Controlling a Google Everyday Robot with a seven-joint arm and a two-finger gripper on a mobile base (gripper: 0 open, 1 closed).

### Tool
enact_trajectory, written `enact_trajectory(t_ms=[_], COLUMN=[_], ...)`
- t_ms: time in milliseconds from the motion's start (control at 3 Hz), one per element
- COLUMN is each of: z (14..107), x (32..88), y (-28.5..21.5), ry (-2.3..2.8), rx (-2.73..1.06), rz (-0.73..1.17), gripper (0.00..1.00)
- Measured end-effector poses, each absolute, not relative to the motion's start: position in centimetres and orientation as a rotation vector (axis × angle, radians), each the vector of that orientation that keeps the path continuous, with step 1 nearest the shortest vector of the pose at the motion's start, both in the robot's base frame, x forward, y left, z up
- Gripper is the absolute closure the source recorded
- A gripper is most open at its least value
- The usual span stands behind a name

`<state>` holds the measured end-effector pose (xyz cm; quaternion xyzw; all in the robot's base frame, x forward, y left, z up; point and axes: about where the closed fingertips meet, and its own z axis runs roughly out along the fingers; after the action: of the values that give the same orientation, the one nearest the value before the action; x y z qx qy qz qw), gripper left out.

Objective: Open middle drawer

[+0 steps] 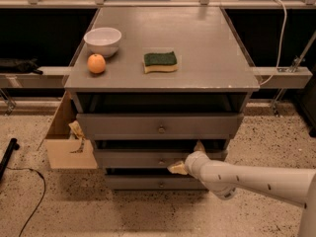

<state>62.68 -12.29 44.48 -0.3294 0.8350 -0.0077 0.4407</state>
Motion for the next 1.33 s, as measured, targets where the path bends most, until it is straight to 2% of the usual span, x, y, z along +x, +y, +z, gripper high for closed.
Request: enact_trajectory(t_ms=[667,1333], z=[42.7,41.7], x=[62.1,61.4], y=[-10.8,-10.7], ry=[2.052,2.063], rx=[-0.912,-0.938], rz=[-0.146,-0.159], gripper=[0.00,0.00])
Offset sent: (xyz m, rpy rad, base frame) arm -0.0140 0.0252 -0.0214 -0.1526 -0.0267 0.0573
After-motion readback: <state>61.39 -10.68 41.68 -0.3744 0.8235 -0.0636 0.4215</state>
